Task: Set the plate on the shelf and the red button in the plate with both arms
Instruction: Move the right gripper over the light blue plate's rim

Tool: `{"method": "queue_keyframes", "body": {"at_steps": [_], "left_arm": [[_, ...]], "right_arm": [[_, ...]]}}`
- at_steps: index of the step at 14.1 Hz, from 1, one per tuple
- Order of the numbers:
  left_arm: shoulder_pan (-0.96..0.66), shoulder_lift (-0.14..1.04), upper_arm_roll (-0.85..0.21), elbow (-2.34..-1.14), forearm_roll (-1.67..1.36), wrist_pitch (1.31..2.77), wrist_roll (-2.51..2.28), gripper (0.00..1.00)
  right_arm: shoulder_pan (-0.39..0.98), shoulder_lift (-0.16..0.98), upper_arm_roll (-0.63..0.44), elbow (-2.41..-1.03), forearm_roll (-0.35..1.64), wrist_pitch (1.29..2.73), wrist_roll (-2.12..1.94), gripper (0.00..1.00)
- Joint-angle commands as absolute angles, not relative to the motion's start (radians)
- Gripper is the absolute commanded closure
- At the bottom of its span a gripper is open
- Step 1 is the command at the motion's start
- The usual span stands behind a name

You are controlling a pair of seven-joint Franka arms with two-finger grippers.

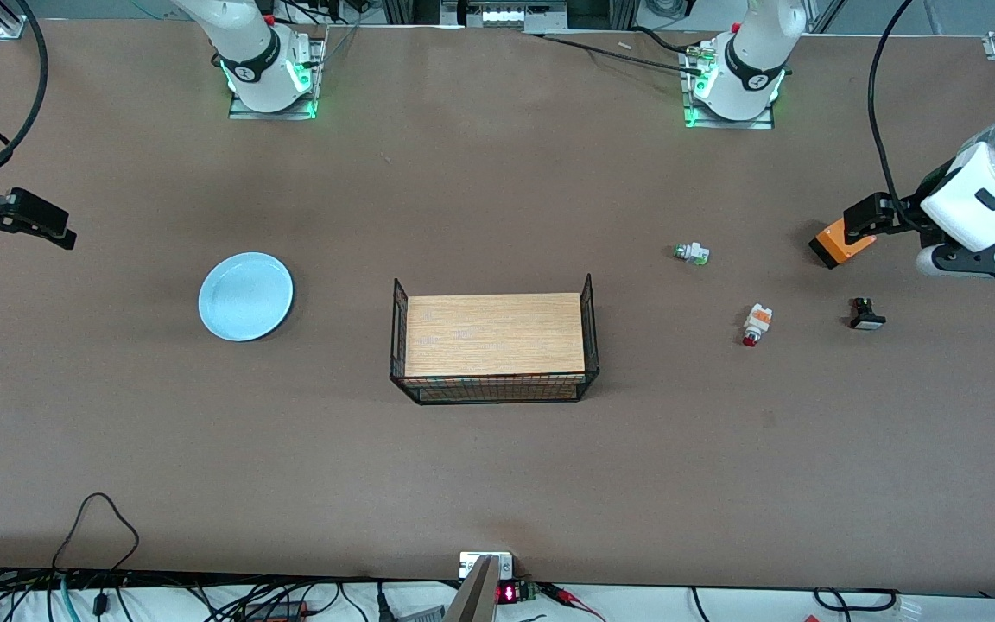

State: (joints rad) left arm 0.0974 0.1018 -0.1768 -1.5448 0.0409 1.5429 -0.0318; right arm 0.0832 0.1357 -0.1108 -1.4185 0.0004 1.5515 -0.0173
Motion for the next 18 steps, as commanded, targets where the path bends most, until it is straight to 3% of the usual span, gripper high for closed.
{"method": "queue_keyframes", "body": {"at_steps": [1,7,18], "left_arm": [[0.098,0.114,-0.178,-1.514,0.054,1.519,-0.018,0.0],[0.098,0.114,-0.178,-1.514,0.054,1.519,-0.02,0.0],[0.1,0.114,-0.178,-1.514,0.054,1.519,-0.018,0.0]], "right_arm": [[0.081,0.109,-0.106,-1.416,0.008,1.502,-0.029,0.0],[0.072,0.142,-0.107,-1.42,0.015,1.511,-0.026,0.0],[0.069,0.439,-0.11,-1.425,-0.028,1.764,-0.012,0.0]]}}
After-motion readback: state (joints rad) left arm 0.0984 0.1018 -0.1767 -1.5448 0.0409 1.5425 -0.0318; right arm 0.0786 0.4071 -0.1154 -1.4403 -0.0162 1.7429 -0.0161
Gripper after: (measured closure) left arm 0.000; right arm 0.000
